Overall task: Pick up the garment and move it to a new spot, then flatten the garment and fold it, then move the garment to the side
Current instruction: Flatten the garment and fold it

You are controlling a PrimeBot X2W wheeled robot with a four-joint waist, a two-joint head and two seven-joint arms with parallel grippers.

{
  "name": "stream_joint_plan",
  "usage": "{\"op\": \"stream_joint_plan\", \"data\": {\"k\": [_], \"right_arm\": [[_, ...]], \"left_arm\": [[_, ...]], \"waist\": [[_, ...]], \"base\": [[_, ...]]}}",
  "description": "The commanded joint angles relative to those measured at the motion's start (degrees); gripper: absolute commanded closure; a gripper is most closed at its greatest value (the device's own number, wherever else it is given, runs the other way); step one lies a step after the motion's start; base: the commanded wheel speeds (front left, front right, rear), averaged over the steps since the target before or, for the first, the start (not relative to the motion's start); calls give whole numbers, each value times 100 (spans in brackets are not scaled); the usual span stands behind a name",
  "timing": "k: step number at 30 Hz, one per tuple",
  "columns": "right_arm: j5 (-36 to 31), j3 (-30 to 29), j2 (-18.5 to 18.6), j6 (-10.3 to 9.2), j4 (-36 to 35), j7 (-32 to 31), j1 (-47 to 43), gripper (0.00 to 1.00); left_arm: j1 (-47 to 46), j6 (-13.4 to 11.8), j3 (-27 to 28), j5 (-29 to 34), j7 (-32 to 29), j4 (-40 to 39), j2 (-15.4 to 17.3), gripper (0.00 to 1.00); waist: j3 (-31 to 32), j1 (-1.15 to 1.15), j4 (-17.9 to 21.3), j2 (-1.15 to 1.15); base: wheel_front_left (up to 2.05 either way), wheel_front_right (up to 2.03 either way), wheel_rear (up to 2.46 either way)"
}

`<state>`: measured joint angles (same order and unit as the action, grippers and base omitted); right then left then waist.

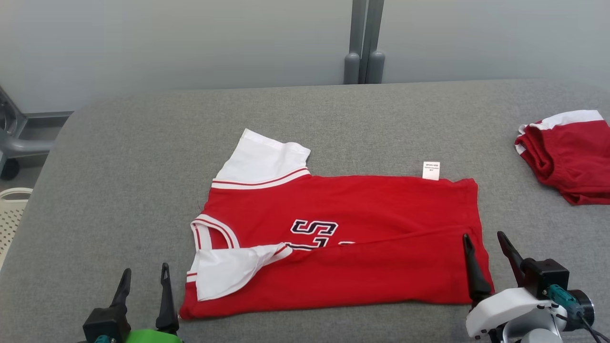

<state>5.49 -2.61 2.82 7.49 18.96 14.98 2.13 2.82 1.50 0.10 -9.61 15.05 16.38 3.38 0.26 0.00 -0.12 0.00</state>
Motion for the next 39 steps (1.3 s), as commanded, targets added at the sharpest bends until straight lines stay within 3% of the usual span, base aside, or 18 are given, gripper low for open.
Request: {"op": "stream_joint_plan", "data": {"k": [1, 15, 18, 22, 32, 39], "right_arm": [[46, -11, 17, -1, 14, 7, 67, 0], [285, -12, 16, -1, 54, -82, 233, 0], [271, 52, 18, -1, -33, -578, 622, 0], [244, 248, 155, -2, -198, -1562, 1245, 0], [1199, 1189, 1206, -1, -579, -4649, 2905, 0], [1592, 1600, 1830, -2, -811, -5547, 3669, 0]], "left_arm": [[-104, 18, 31, -9, 15, 34, 8, 0], [-248, 178, -66, -14, 15, 30, -3, 0], [-618, 305, -164, -72, -152, 212, 104, 0], [-1377, 438, -377, -94, -840, 422, 277, 0], [-3754, 592, -1159, -81, -2655, 1131, 795, 0], [-5081, 600, -1595, -130, -3229, 1755, 1107, 0]], "waist": [[-30, 0, 35, 0], [-171, 0, 34, 0], [-392, 0, 75, 0], [-733, 0, 141, 0], [-1802, 0, 384, 0], [-2458, 0, 674, 0]], "base": [[0, 0, 0], [0, 0, 0], [0, 0, 0], [0, 0, 0], [0, 0, 0], [0, 0, 0]]}}
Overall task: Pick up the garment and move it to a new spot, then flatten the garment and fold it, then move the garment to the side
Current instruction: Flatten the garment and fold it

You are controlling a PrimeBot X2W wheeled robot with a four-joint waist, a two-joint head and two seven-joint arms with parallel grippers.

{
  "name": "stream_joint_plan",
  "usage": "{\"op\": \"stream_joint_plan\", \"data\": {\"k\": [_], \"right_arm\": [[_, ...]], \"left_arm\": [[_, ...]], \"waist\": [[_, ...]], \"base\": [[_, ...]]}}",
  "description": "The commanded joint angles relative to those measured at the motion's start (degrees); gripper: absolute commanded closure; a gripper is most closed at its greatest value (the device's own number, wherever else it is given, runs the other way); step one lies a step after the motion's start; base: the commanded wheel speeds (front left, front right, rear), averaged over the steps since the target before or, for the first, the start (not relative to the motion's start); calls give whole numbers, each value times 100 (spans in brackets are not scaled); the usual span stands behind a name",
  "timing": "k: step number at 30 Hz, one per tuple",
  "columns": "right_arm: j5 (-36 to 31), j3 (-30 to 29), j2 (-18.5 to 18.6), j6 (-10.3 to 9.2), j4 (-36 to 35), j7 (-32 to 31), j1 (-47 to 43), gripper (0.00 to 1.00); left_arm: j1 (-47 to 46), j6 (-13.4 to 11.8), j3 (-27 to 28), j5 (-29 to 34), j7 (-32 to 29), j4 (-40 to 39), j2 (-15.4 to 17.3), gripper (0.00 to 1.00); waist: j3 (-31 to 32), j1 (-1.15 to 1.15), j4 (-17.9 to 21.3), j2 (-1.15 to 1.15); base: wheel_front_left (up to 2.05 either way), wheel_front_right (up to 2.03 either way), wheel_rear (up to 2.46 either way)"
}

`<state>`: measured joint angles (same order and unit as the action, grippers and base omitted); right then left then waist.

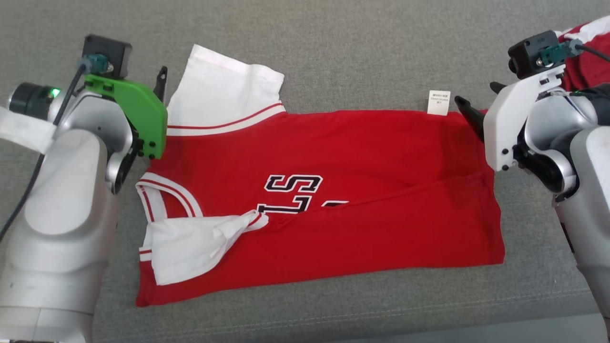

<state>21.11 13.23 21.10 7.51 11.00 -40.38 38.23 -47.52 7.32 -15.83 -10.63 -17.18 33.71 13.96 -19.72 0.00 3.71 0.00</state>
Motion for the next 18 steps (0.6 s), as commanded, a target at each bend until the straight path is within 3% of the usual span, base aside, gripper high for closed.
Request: {"op": "stream_joint_plan", "data": {"k": [1, 12, 18], "right_arm": [[61, 41, 48, -5, -14, -59, 128, 0], [241, 268, 154, -5, -45, -118, 578, 0], [197, 242, 121, -5, 7, -49, 550, 0]], "left_arm": [[-195, 17, -71, -29, -46, 111, 82, 0], [-1309, 15, -629, -205, -141, 911, 319, 0], [-1587, -36, -636, -240, -35, 1276, 249, 0]], "waist": [[-521, 0, 331, 0], [-1011, 0, 646, 0], [-1083, 0, 683, 0]], "base": [[0, 0, 0], [0, 0, 0], [0, 0, 0]]}}
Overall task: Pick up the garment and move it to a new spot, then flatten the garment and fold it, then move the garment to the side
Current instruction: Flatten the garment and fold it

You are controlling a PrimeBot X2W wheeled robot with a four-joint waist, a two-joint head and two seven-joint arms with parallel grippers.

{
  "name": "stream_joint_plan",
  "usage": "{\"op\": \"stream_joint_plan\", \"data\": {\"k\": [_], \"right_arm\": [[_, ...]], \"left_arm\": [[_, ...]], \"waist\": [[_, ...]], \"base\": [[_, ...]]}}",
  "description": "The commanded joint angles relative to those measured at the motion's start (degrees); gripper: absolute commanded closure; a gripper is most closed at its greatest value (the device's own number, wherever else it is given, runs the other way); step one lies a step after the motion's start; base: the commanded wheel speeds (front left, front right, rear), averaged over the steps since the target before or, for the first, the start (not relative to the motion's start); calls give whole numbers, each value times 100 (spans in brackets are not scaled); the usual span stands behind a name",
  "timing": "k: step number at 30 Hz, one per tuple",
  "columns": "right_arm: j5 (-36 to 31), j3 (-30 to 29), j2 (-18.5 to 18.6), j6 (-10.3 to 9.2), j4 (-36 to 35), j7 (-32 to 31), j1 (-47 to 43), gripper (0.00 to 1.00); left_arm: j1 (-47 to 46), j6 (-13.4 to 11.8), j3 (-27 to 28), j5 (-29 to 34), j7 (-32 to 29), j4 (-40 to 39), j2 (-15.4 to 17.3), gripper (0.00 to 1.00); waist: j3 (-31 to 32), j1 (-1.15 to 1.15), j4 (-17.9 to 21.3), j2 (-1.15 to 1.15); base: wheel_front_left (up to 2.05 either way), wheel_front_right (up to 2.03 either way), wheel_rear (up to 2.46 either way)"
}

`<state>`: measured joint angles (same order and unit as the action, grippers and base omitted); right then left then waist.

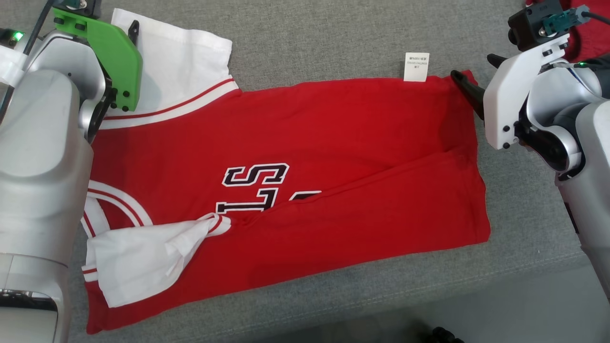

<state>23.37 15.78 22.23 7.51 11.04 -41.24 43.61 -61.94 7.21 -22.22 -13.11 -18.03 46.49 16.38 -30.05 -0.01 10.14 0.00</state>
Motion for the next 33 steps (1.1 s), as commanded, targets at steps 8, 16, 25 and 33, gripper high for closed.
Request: {"op": "stream_joint_plan", "data": {"k": [8, 16, 25, 33], "right_arm": [[-81, -32, 29, -5, 1, 16, 20, 0], [-28, -78, 127, -5, -122, -165, 102, 0], [-129, -419, 66, -5, -371, -201, 29, 0], [-274, -648, -110, -5, -476, -816, -460, 4]], "left_arm": [[-192, -175, 3, -56, 175, 345, -99, 24], [-265, -215, -10, -166, 337, 543, -252, 100], [-245, -183, -145, -260, 589, 841, -612, 100], [-347, -114, -315, -252, 717, 1097, -742, 100]], "waist": [[-59, 1, 4, 0], [-77, 1, -104, 0], [-101, 1, -263, 0], [-72, 1, -290, 0]], "base": [[0, 0, 0], [0, 0, 0], [0, 0, 0], [0, 0, 0]]}}
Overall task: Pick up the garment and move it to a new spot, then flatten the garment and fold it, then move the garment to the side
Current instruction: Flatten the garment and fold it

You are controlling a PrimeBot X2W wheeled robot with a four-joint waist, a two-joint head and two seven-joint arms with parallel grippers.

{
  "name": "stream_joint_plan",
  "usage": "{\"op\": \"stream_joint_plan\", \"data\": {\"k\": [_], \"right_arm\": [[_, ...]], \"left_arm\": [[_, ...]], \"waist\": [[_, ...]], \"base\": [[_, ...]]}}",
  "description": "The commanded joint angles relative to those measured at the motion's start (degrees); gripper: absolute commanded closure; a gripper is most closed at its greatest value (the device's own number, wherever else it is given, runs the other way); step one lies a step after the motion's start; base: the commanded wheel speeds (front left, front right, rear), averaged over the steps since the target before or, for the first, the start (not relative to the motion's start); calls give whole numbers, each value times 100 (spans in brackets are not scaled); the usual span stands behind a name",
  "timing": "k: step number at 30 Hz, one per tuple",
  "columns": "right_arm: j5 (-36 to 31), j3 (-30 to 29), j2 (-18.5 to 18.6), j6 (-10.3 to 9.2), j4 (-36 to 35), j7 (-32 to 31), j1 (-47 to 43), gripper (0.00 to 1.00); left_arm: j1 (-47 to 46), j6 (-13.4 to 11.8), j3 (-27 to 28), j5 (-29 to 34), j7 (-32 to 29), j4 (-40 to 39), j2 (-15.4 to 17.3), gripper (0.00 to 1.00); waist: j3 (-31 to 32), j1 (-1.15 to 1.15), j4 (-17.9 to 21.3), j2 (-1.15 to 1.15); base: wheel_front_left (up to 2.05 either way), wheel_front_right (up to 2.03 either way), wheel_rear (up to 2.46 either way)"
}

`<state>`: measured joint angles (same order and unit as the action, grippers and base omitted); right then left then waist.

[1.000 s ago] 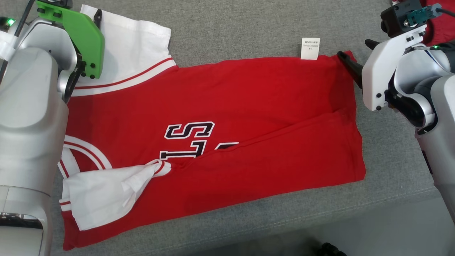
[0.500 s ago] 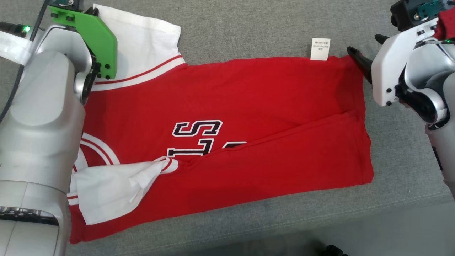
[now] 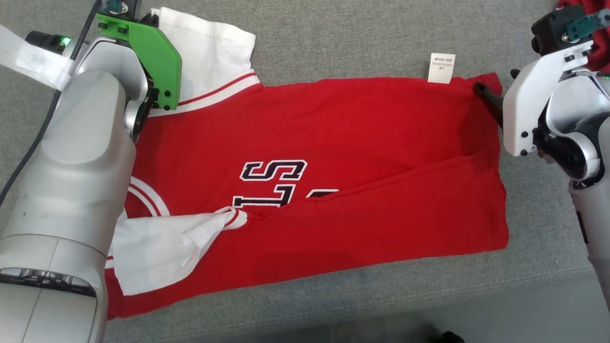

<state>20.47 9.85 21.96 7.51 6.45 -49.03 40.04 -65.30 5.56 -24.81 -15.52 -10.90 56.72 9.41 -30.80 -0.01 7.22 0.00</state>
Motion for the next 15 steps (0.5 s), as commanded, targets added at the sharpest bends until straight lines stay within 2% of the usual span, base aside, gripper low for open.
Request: {"op": "stream_joint_plan", "data": {"k": [1, 10, 12, 13, 14, 15], "right_arm": [[-8, -113, -109, -4, -38, -60, -135, 2], [-223, -302, -225, -5, 7, -69, -130, 0], [-228, -293, -258, -5, 48, -66, -80, 6], [-228, -293, -258, -5, 48, -66, -80, 6], [-242, -279, -271, -5, 70, -76, -67, 29], [-260, -259, -270, -5, 91, -87, -44, 45]], "left_arm": [[-33, 59, -75, 0, 14, 98, -42, 100], [-139, 84, -169, -67, 140, 303, -116, 100], [-161, 93, -189, -81, 159, 342, -130, 100], [-161, 93, -189, -81, 159, 342, -130, 100], [-170, 99, -200, -86, 176, 365, -133, 100], [-183, 102, -203, -104, 207, 379, -142, 100]], "waist": [[1, 1, 3, 0], [-85, 1, -68, 0], [-106, 1, -83, 0], [-106, 1, -83, 0], [-110, 1, -90, 0], [-114, 1, -96, 0]], "base": [[0, 0, 0], [0, 0, 0], [0, 0, 0], [0, 0, 0], [0, 0, 0], [0, 0, 0]]}}
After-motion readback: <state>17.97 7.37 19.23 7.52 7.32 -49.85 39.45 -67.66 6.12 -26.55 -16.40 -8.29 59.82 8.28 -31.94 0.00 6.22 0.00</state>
